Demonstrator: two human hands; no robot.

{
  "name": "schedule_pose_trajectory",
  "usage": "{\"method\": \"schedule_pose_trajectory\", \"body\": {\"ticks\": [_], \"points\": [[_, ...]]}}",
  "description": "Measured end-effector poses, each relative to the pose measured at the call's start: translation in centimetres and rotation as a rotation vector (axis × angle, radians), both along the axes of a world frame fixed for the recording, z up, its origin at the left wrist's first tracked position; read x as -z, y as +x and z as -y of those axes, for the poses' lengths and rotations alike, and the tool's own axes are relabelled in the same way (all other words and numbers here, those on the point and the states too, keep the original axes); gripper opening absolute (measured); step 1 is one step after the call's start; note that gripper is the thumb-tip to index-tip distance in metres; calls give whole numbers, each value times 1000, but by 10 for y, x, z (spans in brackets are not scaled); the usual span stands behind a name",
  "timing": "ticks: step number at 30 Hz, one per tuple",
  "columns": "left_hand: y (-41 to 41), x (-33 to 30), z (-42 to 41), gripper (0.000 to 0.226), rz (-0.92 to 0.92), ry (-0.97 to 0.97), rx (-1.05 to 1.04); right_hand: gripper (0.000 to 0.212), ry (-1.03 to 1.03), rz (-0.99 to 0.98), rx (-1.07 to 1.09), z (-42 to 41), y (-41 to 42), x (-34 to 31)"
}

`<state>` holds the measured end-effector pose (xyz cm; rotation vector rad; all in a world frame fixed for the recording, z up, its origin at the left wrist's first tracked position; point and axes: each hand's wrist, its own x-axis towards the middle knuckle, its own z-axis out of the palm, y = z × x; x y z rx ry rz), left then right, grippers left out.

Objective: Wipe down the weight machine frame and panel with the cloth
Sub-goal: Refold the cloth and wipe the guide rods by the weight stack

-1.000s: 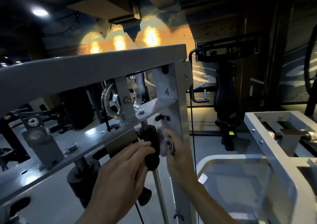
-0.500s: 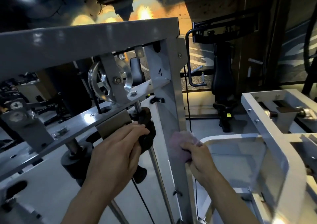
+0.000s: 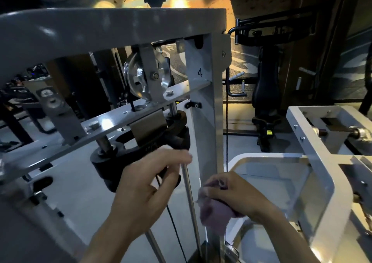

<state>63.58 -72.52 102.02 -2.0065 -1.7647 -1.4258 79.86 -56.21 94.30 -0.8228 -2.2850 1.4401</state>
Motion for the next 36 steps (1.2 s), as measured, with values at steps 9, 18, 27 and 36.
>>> {"method": "schedule_pose_trajectory", "body": {"ticks": [9,18,27,36], "points": [[17,89,32,53,761,-563,163,16,248,147,-256,57,-3,-20],[-8,89,59,33,753,-718,273,48,156,49,-202,80,-9,-24],[-13,93,71,32,887,-738,401,54,104,47,-304,87,0,-30],[-9,90,86,18,966,-327,339,43,307,-171,-37,118,-8,-13]]}}
